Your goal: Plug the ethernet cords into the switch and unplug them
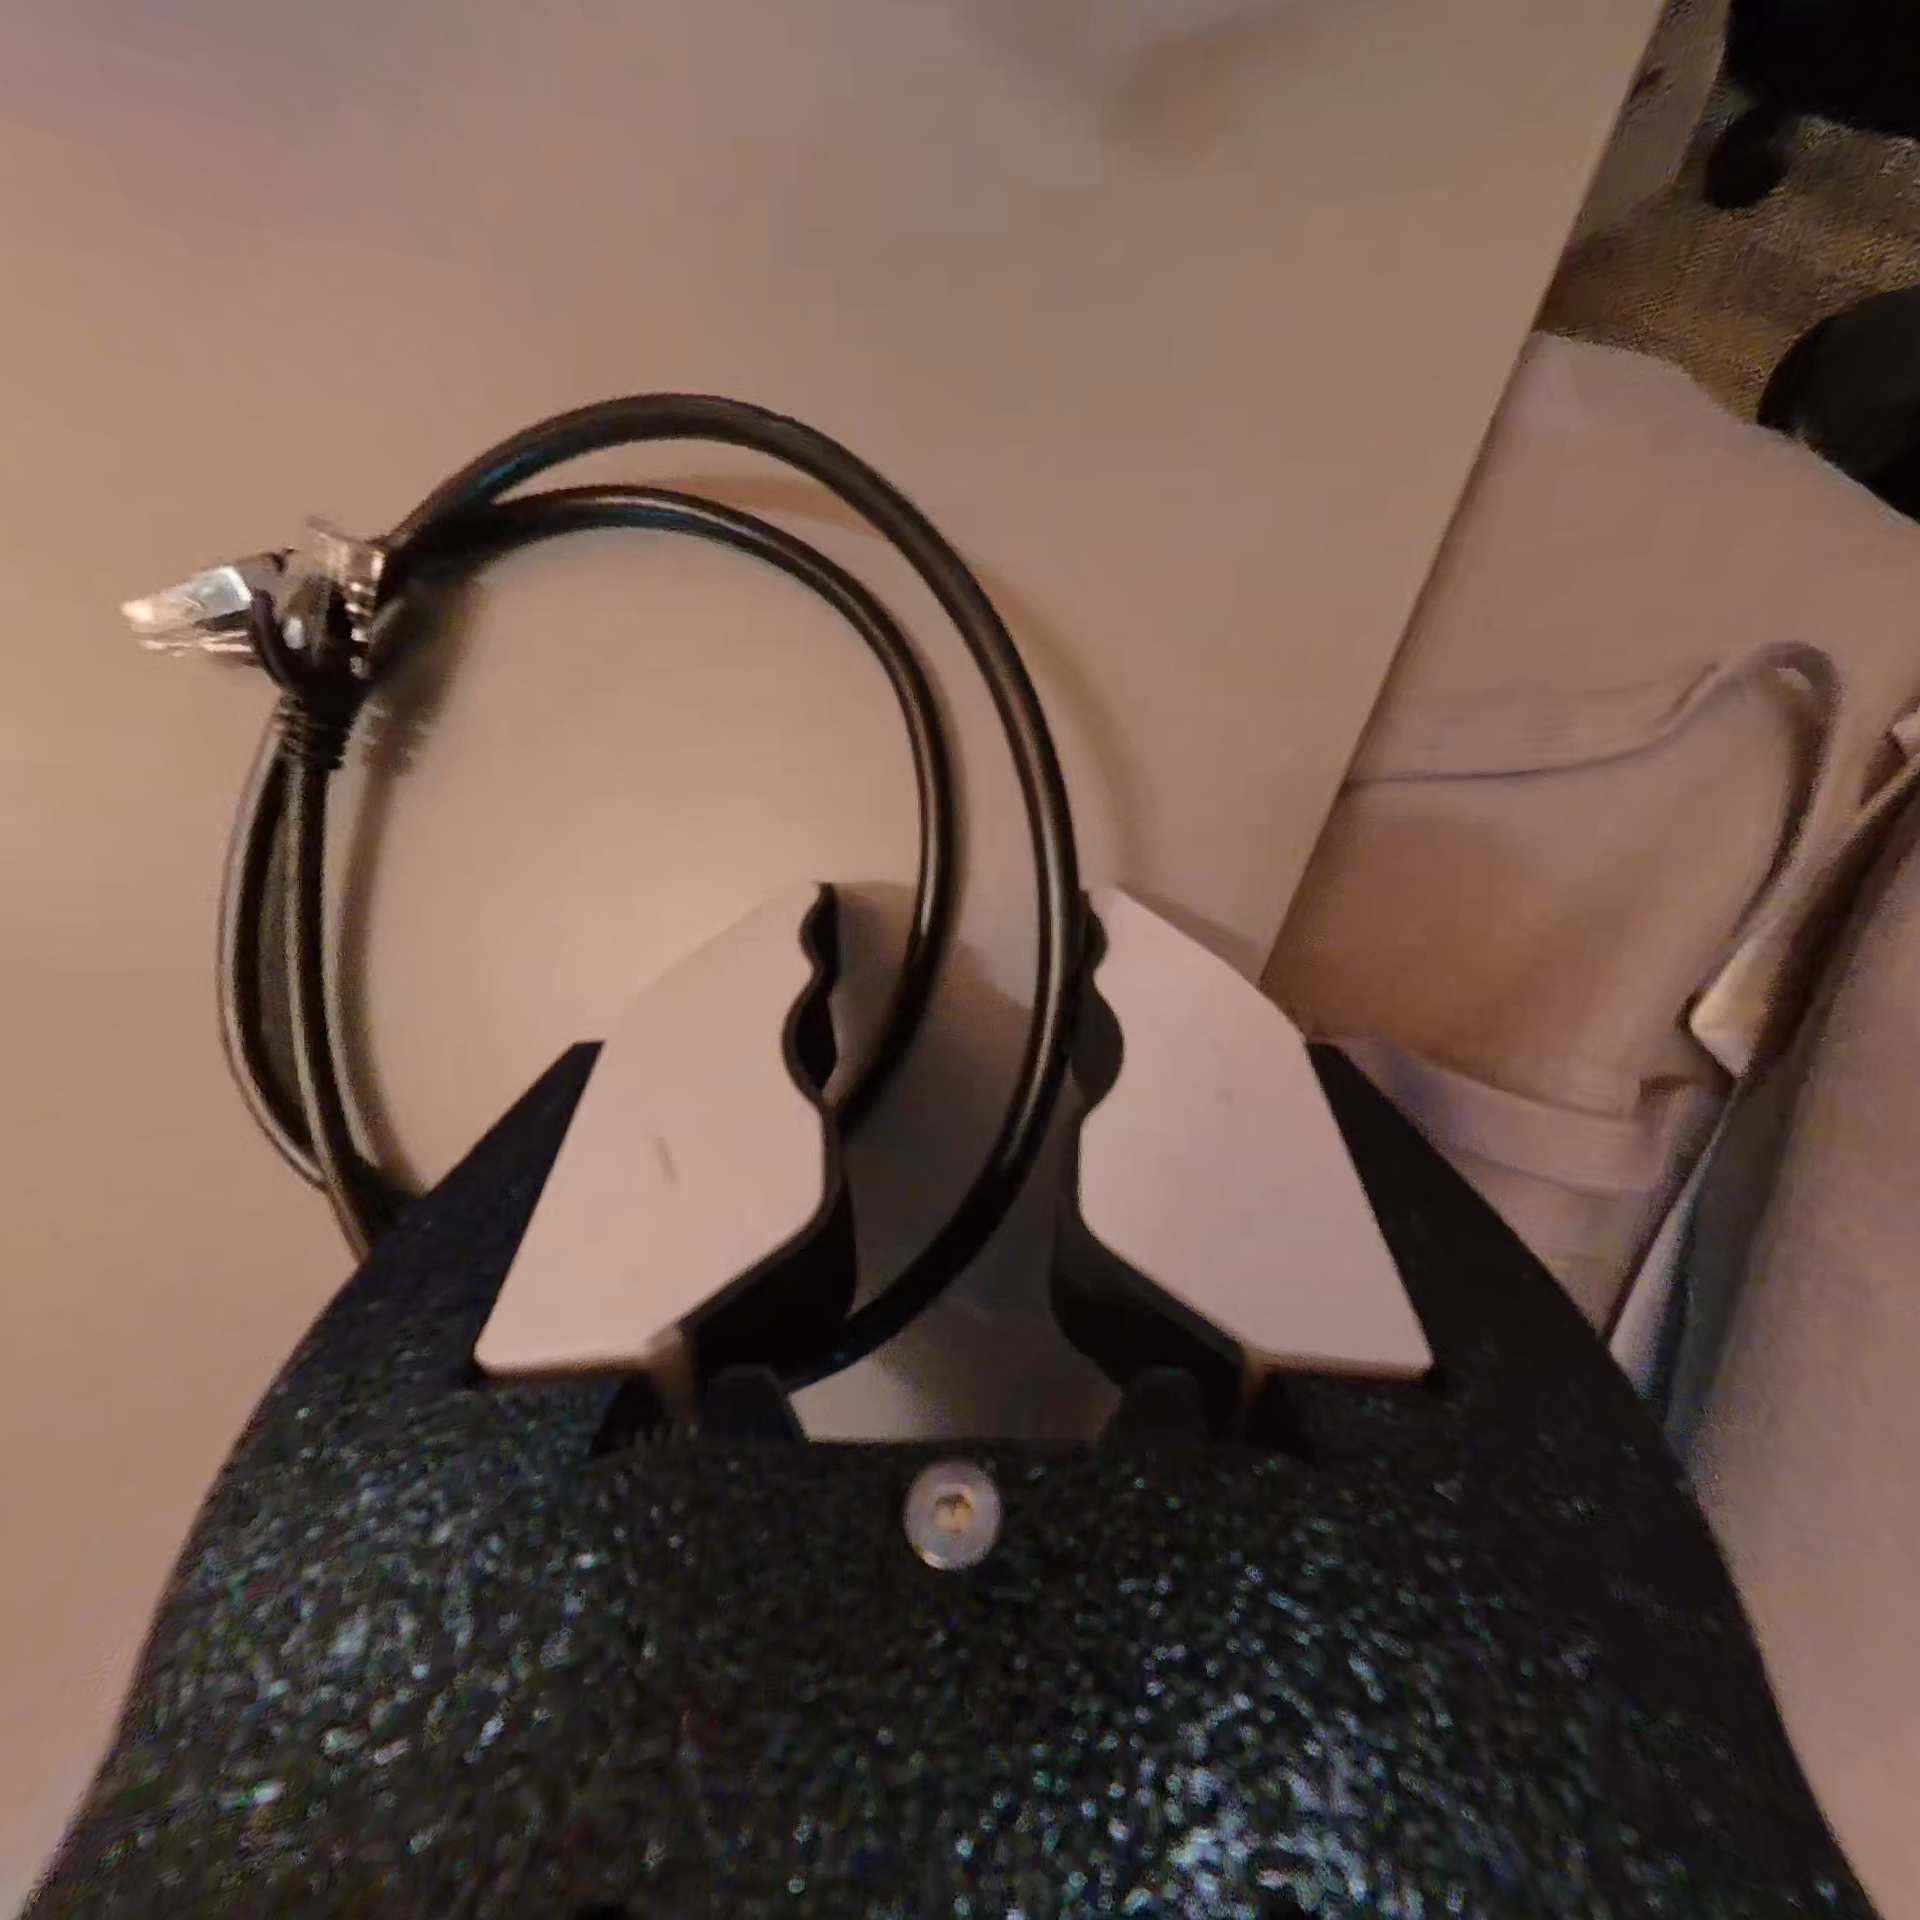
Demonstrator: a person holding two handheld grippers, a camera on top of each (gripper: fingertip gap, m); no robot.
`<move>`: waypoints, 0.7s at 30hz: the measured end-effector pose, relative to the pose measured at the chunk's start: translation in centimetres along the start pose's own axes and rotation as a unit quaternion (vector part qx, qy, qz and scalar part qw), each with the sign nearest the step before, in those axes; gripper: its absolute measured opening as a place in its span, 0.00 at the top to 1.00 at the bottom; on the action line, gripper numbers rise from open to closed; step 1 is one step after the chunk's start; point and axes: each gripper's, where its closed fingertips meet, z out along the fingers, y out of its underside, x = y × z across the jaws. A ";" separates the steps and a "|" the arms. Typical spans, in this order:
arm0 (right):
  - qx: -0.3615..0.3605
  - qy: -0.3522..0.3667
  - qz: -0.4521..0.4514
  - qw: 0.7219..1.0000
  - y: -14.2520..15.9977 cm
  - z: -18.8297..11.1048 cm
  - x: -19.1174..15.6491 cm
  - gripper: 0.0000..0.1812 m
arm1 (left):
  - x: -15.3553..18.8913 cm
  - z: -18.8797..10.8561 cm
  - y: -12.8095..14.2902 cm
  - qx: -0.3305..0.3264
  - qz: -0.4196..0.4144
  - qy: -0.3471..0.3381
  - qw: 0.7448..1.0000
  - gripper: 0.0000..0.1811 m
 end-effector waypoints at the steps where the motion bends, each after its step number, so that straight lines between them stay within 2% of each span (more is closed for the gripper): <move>1: 0.002 0.002 0.000 1.000 -0.1 -0.1 0.1 0.66 | 0.0 0.2 -0.1 -0.002 -0.008 0.006 1.000 0.84; 5: 0.009 0.003 0.004 1.000 -0.1 -0.3 0.3 0.66 | -1.2 0.8 -0.8 0.011 -0.039 0.008 0.999 0.97; 9: 0.010 0.006 0.005 1.000 -0.1 -0.6 0.5 0.66 | -1.0 0.3 -1.1 0.010 -0.052 0.048 0.997 0.98; 11: 0.010 0.007 0.005 1.000 -0.1 -0.8 0.6 0.66 | 0.1 -1.4 -2.7 0.045 -0.071 0.102 0.991 0.98; 13: 0.011 0.011 0.005 1.000 -0.2 -1.0 0.8 0.66 | 0.7 -4.6 -5.4 0.108 -0.105 0.167 0.974 0.97; 15: 0.016 0.011 0.007 1.000 -0.3 -1.1 0.9 0.66 | 0.6 -8.8 -8.5 0.194 -0.154 0.242 0.938 0.97; 17: 0.021 0.012 0.007 1.000 -0.6 -1.2 0.9 0.66 | -1.3 -12.7 -10.5 0.279 -0.219 0.294 0.888 0.97; 19: 0.023 0.011 0.006 1.000 -0.7 -1.3 0.8 0.66 | -4.0 -14.9 -10.6 0.342 -0.281 0.335 0.831 0.97; 21: 0.020 0.011 0.004 1.000 -0.7 -1.2 0.8 0.66 | -6.6 -14.8 -8.9 0.362 -0.334 0.348 0.798 0.97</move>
